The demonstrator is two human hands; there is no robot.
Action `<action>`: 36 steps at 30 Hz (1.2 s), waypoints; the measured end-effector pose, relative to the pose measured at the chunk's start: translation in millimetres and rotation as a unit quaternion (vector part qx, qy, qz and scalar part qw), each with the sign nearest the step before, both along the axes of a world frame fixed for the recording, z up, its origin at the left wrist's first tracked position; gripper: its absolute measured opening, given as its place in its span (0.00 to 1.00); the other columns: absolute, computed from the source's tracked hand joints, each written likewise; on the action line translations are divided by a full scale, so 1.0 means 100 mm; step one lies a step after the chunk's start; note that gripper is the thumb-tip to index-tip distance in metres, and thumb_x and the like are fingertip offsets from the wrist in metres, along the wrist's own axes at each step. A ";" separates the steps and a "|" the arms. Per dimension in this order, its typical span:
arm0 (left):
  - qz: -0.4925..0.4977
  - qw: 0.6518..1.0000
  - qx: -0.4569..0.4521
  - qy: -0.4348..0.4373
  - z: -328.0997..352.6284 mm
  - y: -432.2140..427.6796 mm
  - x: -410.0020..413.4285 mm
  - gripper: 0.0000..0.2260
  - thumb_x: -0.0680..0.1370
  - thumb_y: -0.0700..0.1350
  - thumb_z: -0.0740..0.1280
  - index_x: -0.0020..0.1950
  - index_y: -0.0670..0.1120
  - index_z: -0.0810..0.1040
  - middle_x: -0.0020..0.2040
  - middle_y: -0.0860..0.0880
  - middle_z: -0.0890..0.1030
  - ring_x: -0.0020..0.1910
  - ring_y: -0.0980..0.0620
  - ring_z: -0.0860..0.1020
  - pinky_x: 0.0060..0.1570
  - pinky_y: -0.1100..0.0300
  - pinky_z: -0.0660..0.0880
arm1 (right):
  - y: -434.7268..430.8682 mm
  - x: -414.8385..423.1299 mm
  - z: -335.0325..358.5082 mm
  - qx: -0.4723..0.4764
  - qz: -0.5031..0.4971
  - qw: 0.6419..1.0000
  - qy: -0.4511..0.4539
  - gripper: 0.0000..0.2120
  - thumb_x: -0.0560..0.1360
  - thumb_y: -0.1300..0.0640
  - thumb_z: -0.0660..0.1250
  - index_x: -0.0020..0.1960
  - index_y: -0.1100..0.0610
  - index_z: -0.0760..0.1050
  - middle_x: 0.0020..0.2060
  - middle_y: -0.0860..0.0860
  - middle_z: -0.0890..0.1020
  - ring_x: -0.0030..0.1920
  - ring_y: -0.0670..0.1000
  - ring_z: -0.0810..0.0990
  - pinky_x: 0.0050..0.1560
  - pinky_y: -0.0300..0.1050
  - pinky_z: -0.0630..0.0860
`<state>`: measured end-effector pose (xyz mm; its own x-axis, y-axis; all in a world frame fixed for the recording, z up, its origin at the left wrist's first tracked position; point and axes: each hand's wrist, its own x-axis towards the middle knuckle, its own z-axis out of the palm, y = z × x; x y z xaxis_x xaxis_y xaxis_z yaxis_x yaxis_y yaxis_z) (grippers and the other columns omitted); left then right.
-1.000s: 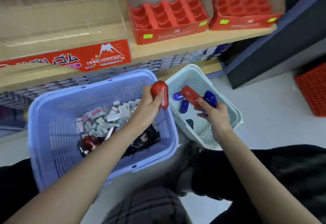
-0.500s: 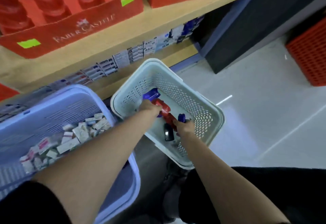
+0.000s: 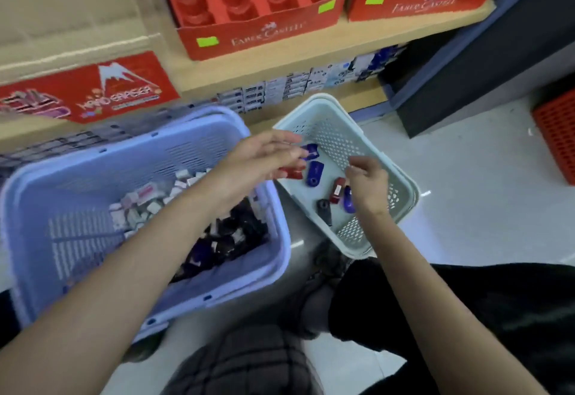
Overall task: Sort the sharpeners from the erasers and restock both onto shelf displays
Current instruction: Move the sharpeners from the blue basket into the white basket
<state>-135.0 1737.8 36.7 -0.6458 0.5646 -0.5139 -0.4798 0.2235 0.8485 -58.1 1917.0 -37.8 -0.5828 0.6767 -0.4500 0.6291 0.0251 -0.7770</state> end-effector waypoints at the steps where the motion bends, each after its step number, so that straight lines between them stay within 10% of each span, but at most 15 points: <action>1: 0.008 1.000 -0.001 0.021 0.11 -0.25 0.03 0.10 0.78 0.40 0.65 0.59 0.45 0.75 0.52 0.48 0.83 0.51 0.54 0.81 0.51 0.63 0.76 | -0.12 -0.02 0.16 0.020 0.030 0.999 0.036 0.09 0.75 0.65 0.63 0.54 0.58 0.76 0.45 0.50 0.79 0.41 0.44 0.76 0.43 0.37 0.71; 7: 0.040 0.982 -0.171 0.064 -0.37 -1.51 0.25 0.08 0.77 0.38 0.67 0.56 0.43 0.76 0.49 0.46 0.79 0.44 0.60 0.77 0.42 0.76 0.70 | -1.11 -0.15 0.55 0.061 0.306 0.941 0.134 0.08 0.76 0.66 0.61 0.52 0.59 0.75 0.40 0.44 0.76 0.36 0.38 0.75 0.39 0.32 0.71; 17: -0.009 0.931 -0.365 -0.013 -1.80 -2.27 0.58 0.29 0.70 0.40 0.75 0.68 0.43 0.69 0.63 0.39 0.68 0.61 0.41 0.70 0.59 0.57 0.69 | -2.08 -0.28 -0.95 -0.001 0.678 0.659 -0.326 0.33 0.73 0.49 0.71 0.73 0.54 0.61 0.70 0.60 0.64 0.65 0.63 0.67 0.58 0.49 0.71; 22: -0.035 0.920 -0.390 -0.014 -1.95 -2.28 0.75 0.35 0.68 0.47 0.75 0.72 0.51 0.63 0.63 0.41 0.61 0.62 0.38 0.68 0.63 0.54 0.68 | -2.19 -0.23 -1.01 -0.045 0.655 0.688 -0.310 0.36 0.75 0.50 0.69 0.76 0.48 0.53 0.72 0.60 0.54 0.70 0.66 0.59 0.68 0.59 0.64; 30: 0.014 0.938 -0.346 0.011 -2.03 -2.38 0.83 0.24 0.64 0.45 0.79 0.54 0.51 0.70 0.54 0.46 0.76 0.58 0.43 0.74 0.59 0.51 0.71 | -2.39 -0.05 -1.25 0.210 0.658 0.655 -0.308 0.40 0.68 0.31 0.66 0.73 0.41 0.52 0.65 0.60 0.59 0.52 0.63 0.76 0.41 0.47 0.71; 36: 0.022 0.944 -0.330 -0.015 -1.95 -2.35 0.75 0.33 0.67 0.38 0.77 0.69 0.44 0.67 0.64 0.43 0.73 0.63 0.44 0.72 0.60 0.57 0.69 | -2.26 -0.07 -1.23 0.183 0.652 0.686 -0.268 0.24 0.78 0.39 0.58 0.71 0.45 0.62 0.65 0.58 0.61 0.40 0.56 0.72 0.41 0.44 0.71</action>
<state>-60.4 1503.0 -158.5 -0.6407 0.0883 -0.7627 -0.5229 0.6772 0.5177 -65.4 1690.6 -161.2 -0.6168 -0.1368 -0.7752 0.0799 0.9688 -0.2345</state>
